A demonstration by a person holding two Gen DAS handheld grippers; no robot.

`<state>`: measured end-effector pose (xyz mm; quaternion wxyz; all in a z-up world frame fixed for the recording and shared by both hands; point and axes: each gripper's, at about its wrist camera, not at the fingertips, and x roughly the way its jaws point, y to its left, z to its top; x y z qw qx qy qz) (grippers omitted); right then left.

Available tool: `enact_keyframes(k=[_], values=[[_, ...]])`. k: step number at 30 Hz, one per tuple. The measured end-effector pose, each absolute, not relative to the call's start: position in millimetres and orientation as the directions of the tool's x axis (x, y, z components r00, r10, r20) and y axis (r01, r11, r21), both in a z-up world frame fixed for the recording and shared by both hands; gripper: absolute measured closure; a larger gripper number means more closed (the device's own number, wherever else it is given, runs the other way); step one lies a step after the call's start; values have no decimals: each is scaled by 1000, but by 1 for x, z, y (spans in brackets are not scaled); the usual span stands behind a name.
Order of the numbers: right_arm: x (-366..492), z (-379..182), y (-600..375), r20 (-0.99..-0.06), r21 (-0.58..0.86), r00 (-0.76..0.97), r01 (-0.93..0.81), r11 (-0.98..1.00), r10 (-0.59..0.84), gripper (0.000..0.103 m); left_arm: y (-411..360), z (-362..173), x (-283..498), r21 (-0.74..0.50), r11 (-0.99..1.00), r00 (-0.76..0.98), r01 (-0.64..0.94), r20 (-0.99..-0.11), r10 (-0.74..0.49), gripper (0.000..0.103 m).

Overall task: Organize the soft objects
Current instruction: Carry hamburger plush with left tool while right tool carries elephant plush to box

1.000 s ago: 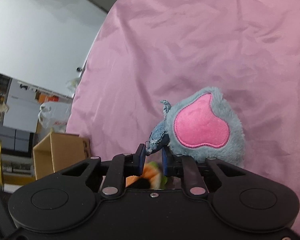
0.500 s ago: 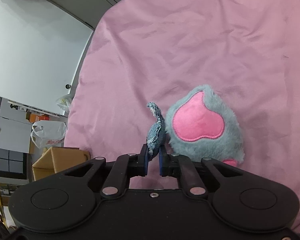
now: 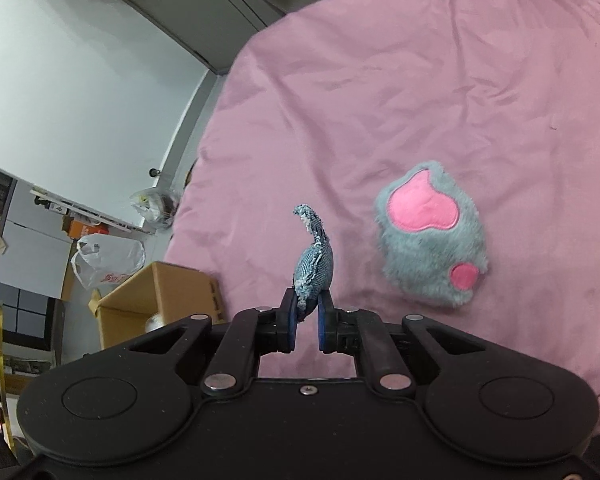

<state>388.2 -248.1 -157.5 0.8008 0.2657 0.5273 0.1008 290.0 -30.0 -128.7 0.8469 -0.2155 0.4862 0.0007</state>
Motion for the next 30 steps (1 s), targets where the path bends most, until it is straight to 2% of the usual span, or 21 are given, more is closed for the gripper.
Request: enact_keyframes(k=[30], values=[[306, -70, -182, -723, 490, 507, -101, 866, 469, 93, 45, -63, 221, -340, 913, 646, -226, -754, -121, 77]])
